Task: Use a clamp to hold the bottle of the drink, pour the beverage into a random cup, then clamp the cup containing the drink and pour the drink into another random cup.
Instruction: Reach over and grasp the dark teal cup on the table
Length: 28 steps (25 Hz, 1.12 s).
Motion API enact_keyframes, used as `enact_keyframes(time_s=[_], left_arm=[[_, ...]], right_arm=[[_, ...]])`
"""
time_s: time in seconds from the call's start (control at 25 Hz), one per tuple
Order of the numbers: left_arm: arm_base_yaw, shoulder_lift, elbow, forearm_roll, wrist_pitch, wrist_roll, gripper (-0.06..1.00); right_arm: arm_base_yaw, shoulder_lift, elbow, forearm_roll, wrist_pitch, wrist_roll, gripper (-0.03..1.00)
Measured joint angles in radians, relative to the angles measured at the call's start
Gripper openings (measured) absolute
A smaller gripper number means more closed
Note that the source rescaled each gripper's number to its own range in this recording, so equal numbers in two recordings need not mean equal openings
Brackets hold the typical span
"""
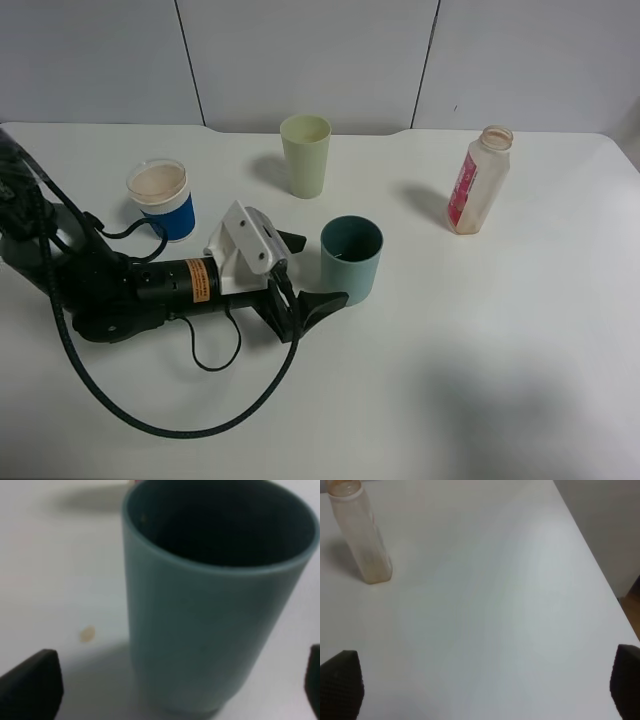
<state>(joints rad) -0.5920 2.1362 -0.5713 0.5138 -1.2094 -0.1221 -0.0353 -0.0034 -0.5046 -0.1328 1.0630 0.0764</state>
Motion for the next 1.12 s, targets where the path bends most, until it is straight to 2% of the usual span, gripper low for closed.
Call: enact_keyframes(time_s=[0.32,0.92,1.12], left_arm=[[-0.048,0.039,-0.068,-0.018,0.000,0.000,0.93],[-0.051,0.098,-0.170,-0.034,0.000,-0.004,0.93],[-0.082,0.109,-0.182,-0.039,0.000,-0.011,0.93]], right_arm=[[0.000,0.000,0.000,0.000,0.000,0.000,0.98],[0.000,0.000,0.000,0.000,0.000,0.000,0.98],[0.000,0.000,0.000,0.000,0.000,0.000,0.98]])
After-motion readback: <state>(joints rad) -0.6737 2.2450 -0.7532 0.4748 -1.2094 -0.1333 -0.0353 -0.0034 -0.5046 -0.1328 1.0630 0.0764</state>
